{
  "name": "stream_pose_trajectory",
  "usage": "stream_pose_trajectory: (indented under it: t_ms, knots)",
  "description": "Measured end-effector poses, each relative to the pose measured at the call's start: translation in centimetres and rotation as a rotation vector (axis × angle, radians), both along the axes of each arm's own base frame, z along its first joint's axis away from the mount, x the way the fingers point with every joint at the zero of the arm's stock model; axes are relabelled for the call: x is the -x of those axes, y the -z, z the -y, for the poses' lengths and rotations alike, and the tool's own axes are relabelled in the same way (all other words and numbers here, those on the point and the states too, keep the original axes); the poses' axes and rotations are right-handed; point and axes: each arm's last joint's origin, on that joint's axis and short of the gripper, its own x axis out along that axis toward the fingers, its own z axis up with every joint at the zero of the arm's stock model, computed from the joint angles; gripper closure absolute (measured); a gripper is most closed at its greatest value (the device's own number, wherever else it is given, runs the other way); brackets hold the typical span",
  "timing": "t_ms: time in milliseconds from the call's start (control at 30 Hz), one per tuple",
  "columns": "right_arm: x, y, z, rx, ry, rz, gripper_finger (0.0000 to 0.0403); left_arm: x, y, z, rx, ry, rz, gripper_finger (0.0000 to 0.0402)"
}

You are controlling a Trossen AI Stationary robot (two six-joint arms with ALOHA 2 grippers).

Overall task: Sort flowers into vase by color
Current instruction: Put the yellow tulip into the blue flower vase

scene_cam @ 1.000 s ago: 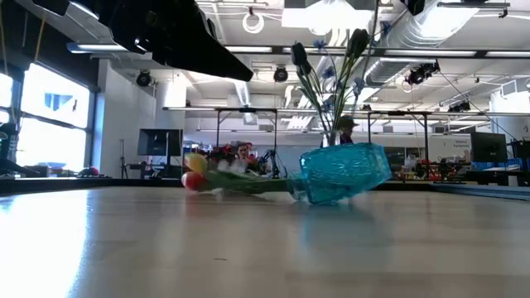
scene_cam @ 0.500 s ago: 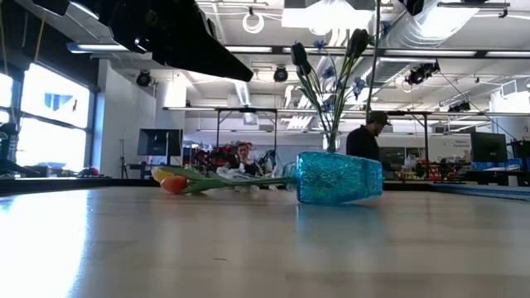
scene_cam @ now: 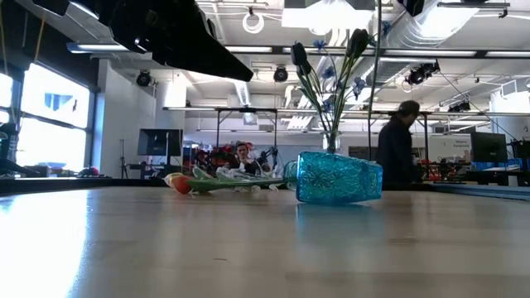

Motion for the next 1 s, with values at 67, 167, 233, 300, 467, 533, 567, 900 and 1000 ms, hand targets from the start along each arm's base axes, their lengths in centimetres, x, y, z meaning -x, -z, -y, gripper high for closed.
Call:
stream_pose_trajectory:
  t_ms: [67,167,233,300,467,533,567,900,1000]
  knots:
    - [-0.4,0.3,-0.3,-0.047,-0.045,-0.012,0.0402,0.0,0.0,0.0,0.000,0.000,0.000,0.0358]
    - [-2.4,1.0,-1.1,-0.108,-0.128,-0.008,0.0402,0.1,0.0,-0.1,0.004,-0.015,-0.007,0.0358]
    - [-4.3,2.0,-1.9,-0.144,-0.199,-0.015,0.0402,0.7,-0.4,-0.1,0.007,-0.053,-0.021,0.0358]
    - [-6.7,3.4,-2.5,-0.178,-0.266,-0.016,0.0402,1.8,-1.2,-0.3,0.020,-0.115,-0.037,0.0358]
    - [-12.6,7.3,-3.7,-0.342,-0.491,0.056,0.0402,6.2,-3.8,-0.6,0.116,-0.246,-0.073,0.0358]
    - [-14.6,8.8,-3.7,-0.419,-0.550,0.106,0.0402,8.2,-4.8,-0.5,0.151,-0.274,-0.074,0.0358]
    - [-15.5,9.6,-3.7,-0.444,-0.554,0.106,0.0402,9.1,-5.3,-0.5,0.164,-0.283,-0.068,0.0358]
    - [-24.9,14.6,-3.8,-0.367,-0.552,-0.035,0.0402,13.2,-7.6,0.5,0.165,-0.296,0.081,0.0358]
    - [-26.8,15.5,-3.0,-0.291,-0.510,-0.079,0.0396,13.3,-7.4,0.8,0.158,-0.290,0.081,0.0358]
